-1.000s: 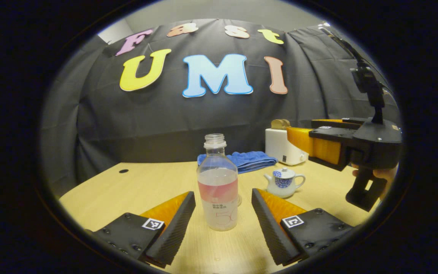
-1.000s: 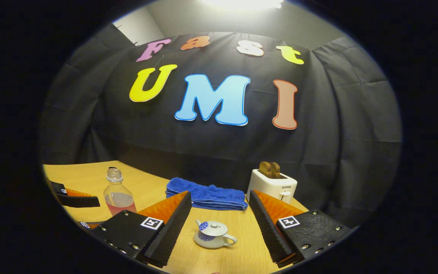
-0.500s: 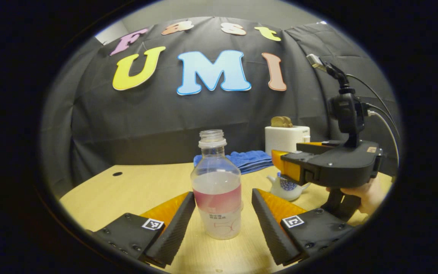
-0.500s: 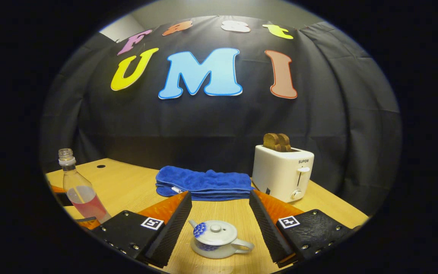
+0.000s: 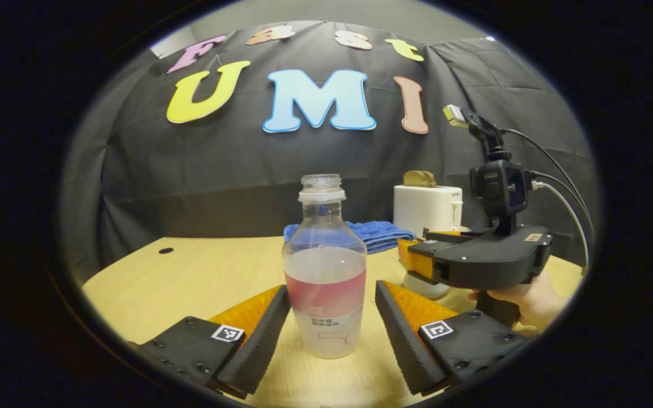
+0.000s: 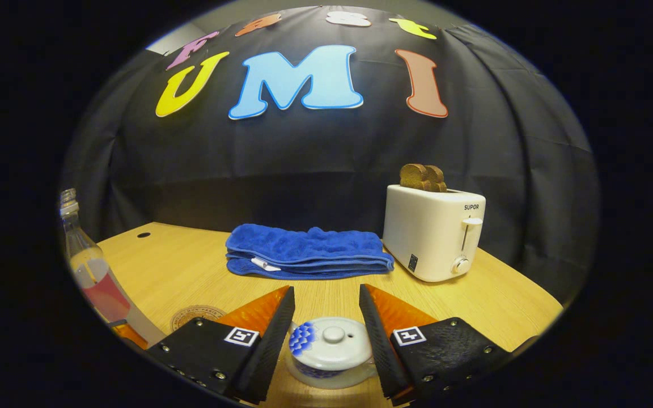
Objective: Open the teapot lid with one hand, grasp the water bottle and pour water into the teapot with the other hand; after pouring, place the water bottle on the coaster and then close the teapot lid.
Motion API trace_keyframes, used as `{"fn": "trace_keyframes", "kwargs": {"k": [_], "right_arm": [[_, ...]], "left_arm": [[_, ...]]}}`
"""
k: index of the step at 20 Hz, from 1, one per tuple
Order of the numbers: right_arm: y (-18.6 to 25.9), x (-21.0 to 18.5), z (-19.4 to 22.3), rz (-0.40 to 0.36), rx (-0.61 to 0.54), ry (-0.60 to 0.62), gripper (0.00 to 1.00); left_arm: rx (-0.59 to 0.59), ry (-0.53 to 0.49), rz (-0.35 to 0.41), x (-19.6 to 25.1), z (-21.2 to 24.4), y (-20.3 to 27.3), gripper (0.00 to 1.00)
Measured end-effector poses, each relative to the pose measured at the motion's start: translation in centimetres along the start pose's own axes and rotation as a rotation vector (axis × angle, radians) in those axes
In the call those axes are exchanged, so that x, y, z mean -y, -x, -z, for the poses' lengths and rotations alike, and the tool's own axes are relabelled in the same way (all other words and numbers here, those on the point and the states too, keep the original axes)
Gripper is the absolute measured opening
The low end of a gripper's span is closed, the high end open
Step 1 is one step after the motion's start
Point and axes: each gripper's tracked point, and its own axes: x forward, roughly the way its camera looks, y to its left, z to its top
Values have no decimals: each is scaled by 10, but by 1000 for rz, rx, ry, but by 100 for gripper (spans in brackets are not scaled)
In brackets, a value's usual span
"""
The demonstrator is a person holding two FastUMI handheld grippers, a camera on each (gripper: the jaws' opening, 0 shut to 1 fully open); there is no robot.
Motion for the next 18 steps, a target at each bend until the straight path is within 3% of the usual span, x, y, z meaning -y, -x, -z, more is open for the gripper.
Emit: {"fn": "trace_keyframes", "kwargs": {"k": [2, 3, 7, 8, 9, 10, 12, 14, 18], "right_arm": [[-4, -2, -3, -5, 4, -30, 70], [-7, -1, -1, -3, 5, -35, 58], [-9, -1, -2, -15, 17, -29, 57], [-8, -2, -4, -5, 18, -20, 39], [-8, -1, -5, -2, 23, -10, 31], [-7, -1, -6, -2, 26, 0, 31], [-10, 3, -2, 18, 30, 20, 31], [-6, 7, -8, 16, 30, -15, 13], [-9, 3, -7, 5, 34, -5, 13]], "left_arm": [[-10, 11, 6, 2, 5, -2, 100], [-22, 13, 7, 2, 9, -3, 100], [-21, 26, 9, 0, 10, -1, 99], [-24, 22, 6, 0, 11, -1, 99], [-26, 20, 5, 0, 10, 0, 98], [-24, 21, 7, 0, 8, 1, 89], [-27, 20, 7, -1, 9, 2, 89], [-28, 18, 10, -1, 10, 1, 89], [-31, 15, 7, -2, 10, 0, 88]]}}
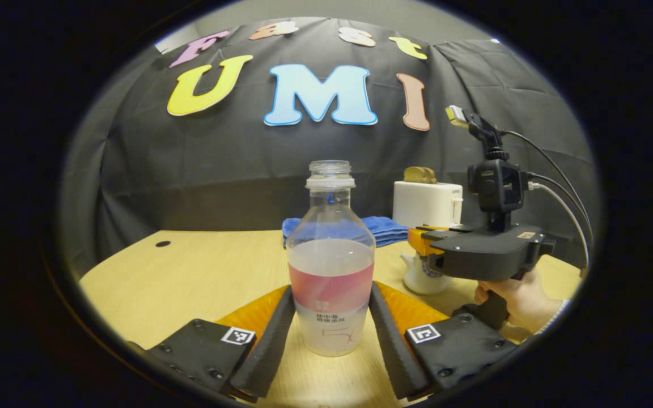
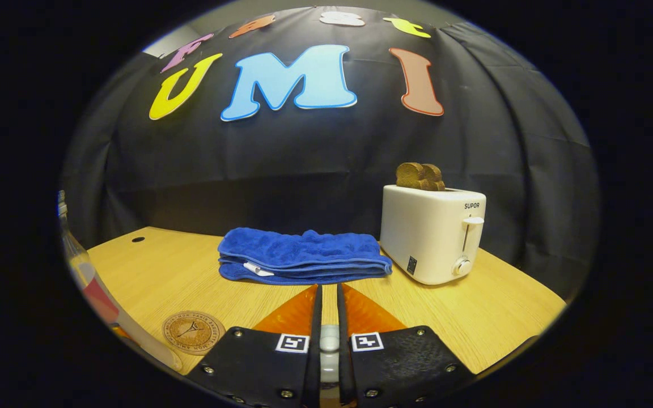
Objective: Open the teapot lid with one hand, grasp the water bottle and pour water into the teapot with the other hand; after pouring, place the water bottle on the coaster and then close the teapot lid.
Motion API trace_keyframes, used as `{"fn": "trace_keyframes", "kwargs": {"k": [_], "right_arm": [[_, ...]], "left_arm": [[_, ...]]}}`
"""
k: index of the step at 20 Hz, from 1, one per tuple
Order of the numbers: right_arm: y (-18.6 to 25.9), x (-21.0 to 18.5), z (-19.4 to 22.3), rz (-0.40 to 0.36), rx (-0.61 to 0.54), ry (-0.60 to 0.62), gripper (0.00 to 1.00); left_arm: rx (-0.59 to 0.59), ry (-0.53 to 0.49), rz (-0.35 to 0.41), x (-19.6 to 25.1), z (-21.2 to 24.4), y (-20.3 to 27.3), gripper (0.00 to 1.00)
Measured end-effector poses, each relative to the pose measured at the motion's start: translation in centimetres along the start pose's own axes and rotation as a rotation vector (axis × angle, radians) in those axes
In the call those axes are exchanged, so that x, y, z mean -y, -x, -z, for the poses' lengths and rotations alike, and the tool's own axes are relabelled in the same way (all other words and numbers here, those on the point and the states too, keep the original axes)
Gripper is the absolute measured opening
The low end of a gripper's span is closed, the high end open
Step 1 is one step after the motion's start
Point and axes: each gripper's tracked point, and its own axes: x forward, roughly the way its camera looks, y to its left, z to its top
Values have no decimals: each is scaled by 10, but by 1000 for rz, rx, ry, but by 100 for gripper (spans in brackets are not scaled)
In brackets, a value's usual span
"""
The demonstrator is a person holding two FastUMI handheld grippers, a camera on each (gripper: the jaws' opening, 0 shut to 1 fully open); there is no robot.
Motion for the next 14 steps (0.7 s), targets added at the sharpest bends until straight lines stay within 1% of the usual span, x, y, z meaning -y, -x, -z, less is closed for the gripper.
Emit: {"fn": "trace_keyframes", "kwargs": {"k": [3, 6, 9, 11, 14], "right_arm": [[2, -2, -5, 1, 24, 29, 13], [9, -2, -18, -8, 61, 8, 13], [16, 1, -33, -13, 90, -8, 13], [22, 4, -41, -20, 99, -21, 13], [32, 12, -49, -28, 99, -45, 13]], "left_arm": [[-1, 7, -10, 0, 2, 2, 88], [0, 10, -28, -4, 1, 1, 88], [4, 2, -18, -3, 0, 1, 87], [-5, -22, -6, -3, -1, 0, 87], [-13, -96, -7, -6, -10, -6, 86]]}}
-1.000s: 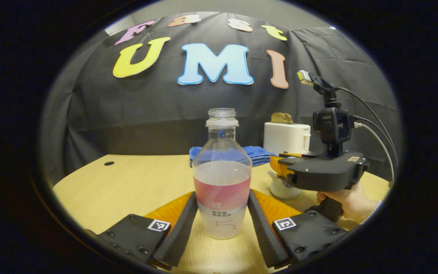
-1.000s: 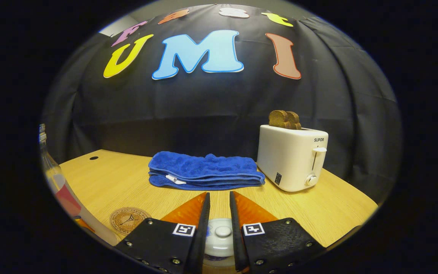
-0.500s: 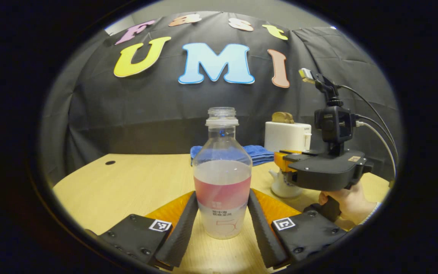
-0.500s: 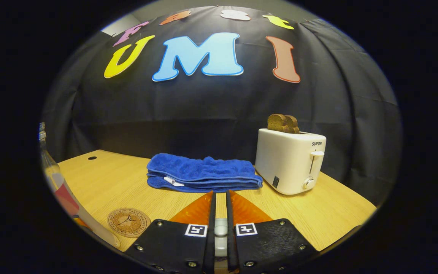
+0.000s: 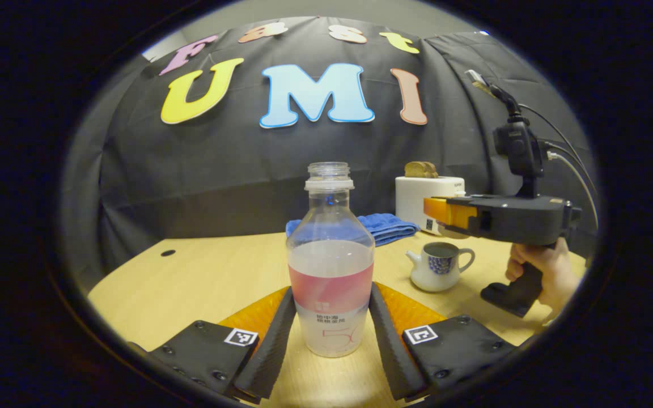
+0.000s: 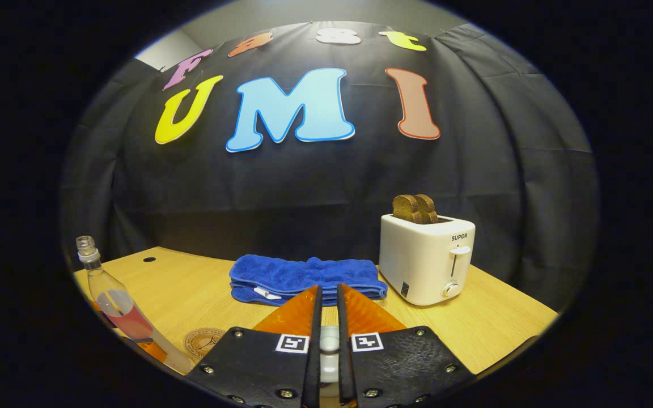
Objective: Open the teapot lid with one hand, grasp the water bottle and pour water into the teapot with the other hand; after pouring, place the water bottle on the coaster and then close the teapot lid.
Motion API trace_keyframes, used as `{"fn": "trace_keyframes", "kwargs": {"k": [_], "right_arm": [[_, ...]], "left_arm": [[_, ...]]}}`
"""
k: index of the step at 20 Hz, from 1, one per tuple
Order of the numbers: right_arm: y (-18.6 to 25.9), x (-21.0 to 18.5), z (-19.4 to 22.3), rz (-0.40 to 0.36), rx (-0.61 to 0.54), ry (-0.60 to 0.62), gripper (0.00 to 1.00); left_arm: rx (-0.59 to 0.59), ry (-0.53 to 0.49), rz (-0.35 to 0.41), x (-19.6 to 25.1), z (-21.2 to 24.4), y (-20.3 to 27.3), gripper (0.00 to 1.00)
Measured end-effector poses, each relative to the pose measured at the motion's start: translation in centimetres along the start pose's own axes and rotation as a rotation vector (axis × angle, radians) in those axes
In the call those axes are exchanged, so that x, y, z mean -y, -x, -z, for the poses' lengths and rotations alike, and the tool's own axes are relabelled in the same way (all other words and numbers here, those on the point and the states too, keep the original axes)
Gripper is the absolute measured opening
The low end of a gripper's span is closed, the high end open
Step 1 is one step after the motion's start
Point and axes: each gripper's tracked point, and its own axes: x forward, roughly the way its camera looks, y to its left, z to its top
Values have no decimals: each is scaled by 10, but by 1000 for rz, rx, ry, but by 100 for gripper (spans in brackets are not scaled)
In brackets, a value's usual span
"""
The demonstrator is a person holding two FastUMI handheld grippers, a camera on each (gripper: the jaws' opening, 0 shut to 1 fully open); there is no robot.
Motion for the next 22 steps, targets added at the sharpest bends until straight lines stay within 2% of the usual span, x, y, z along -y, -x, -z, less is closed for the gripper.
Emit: {"fn": "trace_keyframes", "kwargs": {"k": [9, 16, 22], "right_arm": [[31, 62, 2, 52, -44, -15, 13], [39, 111, 4, 114, -61, -17, 13], [43, 134, 11, 161, -89, -32, 13]], "left_arm": [[-62, -356, 18, 2, -22, -33, 85], [-139, -706, 35, 12, -28, -58, 86], [-195, -968, 76, 21, -20, -81, 85]]}}
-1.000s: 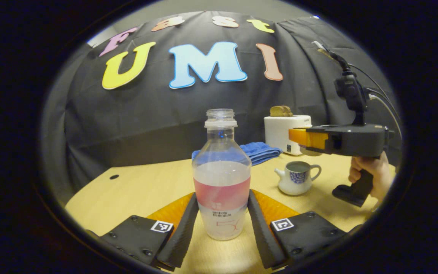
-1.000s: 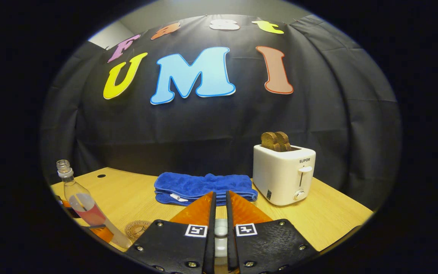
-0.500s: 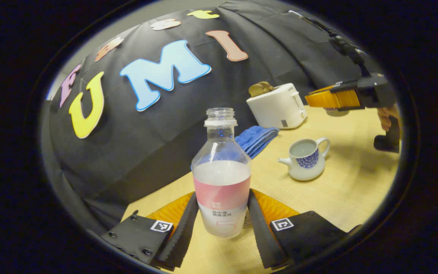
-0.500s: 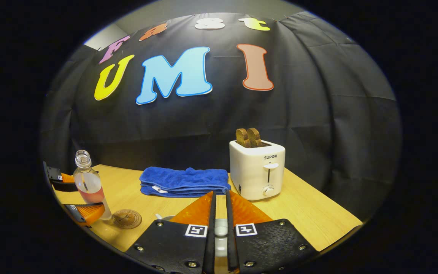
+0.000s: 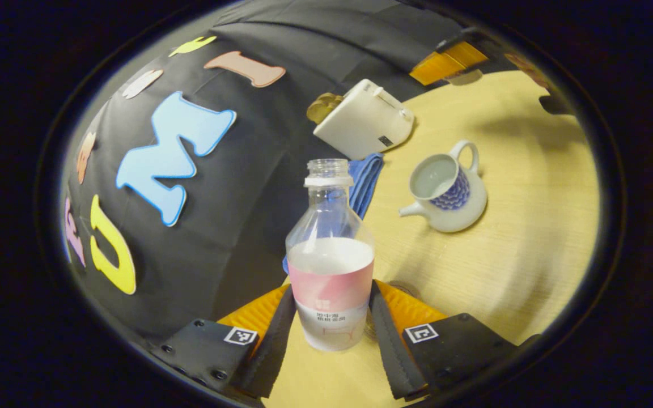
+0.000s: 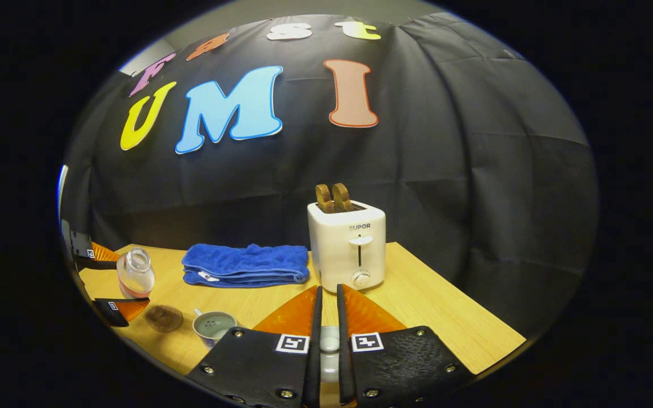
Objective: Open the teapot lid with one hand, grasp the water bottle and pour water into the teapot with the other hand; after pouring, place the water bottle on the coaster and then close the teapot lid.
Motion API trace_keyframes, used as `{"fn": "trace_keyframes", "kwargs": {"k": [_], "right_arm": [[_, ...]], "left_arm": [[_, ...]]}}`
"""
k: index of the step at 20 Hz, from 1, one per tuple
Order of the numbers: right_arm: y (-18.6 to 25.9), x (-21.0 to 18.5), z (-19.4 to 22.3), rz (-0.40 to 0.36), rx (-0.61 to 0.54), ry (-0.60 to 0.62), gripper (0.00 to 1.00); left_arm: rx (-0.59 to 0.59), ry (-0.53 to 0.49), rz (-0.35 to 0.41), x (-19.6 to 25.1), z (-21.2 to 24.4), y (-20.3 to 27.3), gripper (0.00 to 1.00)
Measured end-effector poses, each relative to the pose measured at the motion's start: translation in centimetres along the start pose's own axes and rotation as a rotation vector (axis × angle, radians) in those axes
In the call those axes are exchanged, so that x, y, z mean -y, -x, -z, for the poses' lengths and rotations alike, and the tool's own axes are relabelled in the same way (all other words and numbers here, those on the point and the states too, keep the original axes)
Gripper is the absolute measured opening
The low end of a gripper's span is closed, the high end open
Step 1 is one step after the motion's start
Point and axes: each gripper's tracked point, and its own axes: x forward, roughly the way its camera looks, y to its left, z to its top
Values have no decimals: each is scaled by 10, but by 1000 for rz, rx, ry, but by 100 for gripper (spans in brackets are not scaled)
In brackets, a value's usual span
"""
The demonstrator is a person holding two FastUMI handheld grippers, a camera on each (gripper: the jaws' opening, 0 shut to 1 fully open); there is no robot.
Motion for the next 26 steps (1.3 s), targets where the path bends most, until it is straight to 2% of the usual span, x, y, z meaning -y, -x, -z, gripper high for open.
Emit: {"fn": "trace_keyframes", "kwargs": {"k": [6, 12, 16, 20, 26], "right_arm": [[0, 12, 1, 16, -17, -51, 13], [2, 10, -1, 12, -9, -43, 13], [3, 8, -2, 8, -10, -46, 13], [4, 6, -4, -1, -7, -50, 13], [5, 3, -5, -9, -6, -53, 13]], "left_arm": [[-24, -279, 2, -5, -14, -13, 85], [-59, -478, 25, -1, -22, -21, 85], [-61, -602, 49, 6, -32, -22, 85], [-84, -729, 39, 0, -36, -22, 85], [-102, -830, 26, -6, -44, -16, 85]]}}
